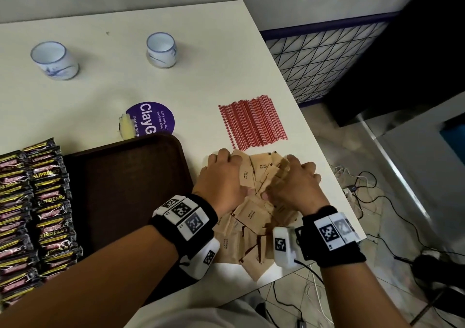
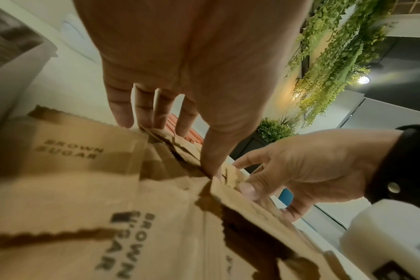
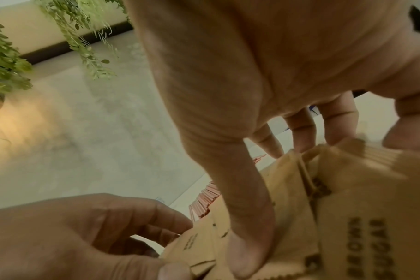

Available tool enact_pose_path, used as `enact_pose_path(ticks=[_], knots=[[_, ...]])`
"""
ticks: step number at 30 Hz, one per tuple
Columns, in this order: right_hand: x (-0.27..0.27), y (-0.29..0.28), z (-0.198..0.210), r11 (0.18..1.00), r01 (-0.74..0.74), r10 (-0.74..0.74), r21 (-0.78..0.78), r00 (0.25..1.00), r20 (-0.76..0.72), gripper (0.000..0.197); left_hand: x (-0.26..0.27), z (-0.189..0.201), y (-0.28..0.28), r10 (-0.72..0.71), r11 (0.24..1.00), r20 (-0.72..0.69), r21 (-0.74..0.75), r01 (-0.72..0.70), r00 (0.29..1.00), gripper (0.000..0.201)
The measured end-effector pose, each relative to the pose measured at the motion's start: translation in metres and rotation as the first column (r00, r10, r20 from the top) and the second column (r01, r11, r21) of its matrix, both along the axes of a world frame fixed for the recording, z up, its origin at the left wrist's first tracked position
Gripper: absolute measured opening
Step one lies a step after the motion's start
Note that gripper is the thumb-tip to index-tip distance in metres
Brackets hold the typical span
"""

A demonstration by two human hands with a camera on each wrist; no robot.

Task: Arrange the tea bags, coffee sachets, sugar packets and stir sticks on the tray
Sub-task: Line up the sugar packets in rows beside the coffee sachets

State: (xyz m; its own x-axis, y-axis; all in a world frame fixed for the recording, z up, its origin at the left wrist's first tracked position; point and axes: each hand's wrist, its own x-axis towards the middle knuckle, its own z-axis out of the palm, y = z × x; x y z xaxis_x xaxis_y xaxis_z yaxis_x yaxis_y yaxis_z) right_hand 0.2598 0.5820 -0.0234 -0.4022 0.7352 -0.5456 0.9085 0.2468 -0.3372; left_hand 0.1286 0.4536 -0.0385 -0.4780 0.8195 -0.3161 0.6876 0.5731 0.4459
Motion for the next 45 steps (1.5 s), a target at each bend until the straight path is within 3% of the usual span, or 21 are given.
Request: enact_pose_path(ticks=[16,28,30,32,34,35,38,40,42,45], knots=[[-0.006,-0.002,-0.013,0.997,-0.042,0.054,0.072,0.983,-0.175,0.071,0.004,0.002,-0.002,-0.004,1.000,-0.014,0.018,0.004,1.000,0.069],[-0.009,-0.003,0.001,0.990,-0.116,0.125,0.074,0.985,-0.120,0.069,0.006,0.012,-0.005,-0.034,0.999,-0.065,-0.006,0.034,0.997,0.069],[-0.010,-0.003,0.005,0.980,-0.181,0.187,0.082,0.979,-0.085,0.059,0.010,0.023,-0.008,-0.058,0.996,-0.116,0.058,0.065,0.992,0.061],[-0.011,-0.002,0.007,0.980,-0.188,0.192,0.070,0.979,-0.072,0.056,0.016,0.036,-0.013,-0.167,0.968,-0.164,0.159,0.193,0.972,0.043],[-0.012,-0.001,0.005,0.982,-0.178,0.183,0.064,0.979,-0.088,0.058,0.025,0.046,-0.022,-0.369,0.880,-0.196,0.242,0.409,0.909,0.027],[-0.012,0.000,0.004,0.980,-0.185,0.191,0.068,0.978,-0.090,0.058,0.030,0.049,-0.027,-0.496,0.802,-0.222,0.253,0.541,0.839,0.023],[-0.013,0.003,0.001,0.992,-0.127,0.129,0.027,0.987,-0.094,0.069,0.049,0.045,-0.038,-0.816,0.512,-0.219,0.159,0.844,0.536,0.019],[-0.013,0.005,-0.002,0.991,-0.133,0.134,0.023,0.987,-0.084,0.069,0.061,0.035,-0.044,-0.903,0.388,-0.147,0.129,0.913,0.404,0.022],[-0.014,0.006,-0.003,0.987,-0.161,0.162,0.032,0.984,-0.068,0.065,0.070,0.019,-0.048,-0.942,0.303,-0.121,0.087,0.949,0.312,0.039],[-0.013,0.006,-0.004,0.988,-0.150,0.152,0.030,0.986,-0.064,0.066,0.075,0.001,-0.054,-0.957,0.236,-0.176,-0.007,0.972,0.231,0.048]])
